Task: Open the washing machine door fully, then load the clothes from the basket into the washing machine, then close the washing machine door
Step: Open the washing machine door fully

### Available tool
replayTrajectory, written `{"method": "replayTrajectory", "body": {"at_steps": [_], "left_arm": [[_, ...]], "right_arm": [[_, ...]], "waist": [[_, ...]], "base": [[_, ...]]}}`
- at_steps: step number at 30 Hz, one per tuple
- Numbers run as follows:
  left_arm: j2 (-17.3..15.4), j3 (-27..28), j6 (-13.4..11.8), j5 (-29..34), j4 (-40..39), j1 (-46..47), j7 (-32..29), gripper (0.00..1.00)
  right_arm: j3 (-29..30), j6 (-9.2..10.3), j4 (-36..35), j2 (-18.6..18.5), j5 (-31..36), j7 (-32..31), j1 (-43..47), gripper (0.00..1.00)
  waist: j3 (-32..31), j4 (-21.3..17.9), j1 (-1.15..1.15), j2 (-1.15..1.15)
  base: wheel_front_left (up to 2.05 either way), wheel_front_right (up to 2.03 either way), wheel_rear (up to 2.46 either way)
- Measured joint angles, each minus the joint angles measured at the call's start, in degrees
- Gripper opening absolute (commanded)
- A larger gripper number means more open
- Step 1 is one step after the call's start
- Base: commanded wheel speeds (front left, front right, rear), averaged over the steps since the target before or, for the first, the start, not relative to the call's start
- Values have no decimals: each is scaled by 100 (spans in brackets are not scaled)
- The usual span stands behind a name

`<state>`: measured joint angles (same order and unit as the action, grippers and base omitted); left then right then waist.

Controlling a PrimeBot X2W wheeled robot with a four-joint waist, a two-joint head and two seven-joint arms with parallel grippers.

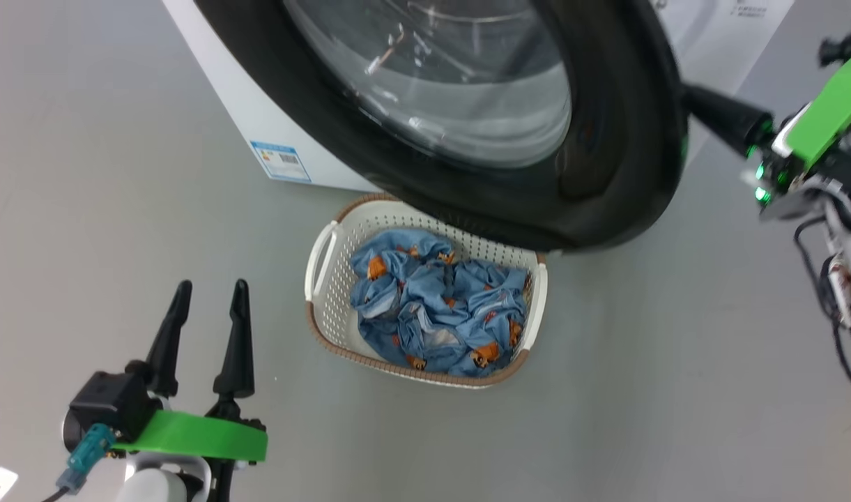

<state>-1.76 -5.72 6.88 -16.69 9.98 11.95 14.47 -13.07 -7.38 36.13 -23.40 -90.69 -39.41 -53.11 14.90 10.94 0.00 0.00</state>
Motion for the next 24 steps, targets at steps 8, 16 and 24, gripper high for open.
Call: {"method": "replayTrajectory", "body": {"at_steps": [8, 16, 24], "left_arm": [[-4, -1, 14, 48, 69, -239, 0, 100], [-31, 12, 42, 48, 108, -477, 0, 100], [-69, 20, 43, 48, 119, -588, 0, 100]], "right_arm": [[-101, 0, -193, 122, -134, -138, 569, 0], [-141, 0, -533, 234, -176, -244, 1115, 0], [-153, 0, -829, 365, -221, -291, 1583, 0]], "waist": [[-366, 55, 0, 0], [-700, 196, 0, 0], [-882, 433, 0, 0]], "base": [[0, 0, 0], [0, 0, 0], [0, 0, 0]]}}
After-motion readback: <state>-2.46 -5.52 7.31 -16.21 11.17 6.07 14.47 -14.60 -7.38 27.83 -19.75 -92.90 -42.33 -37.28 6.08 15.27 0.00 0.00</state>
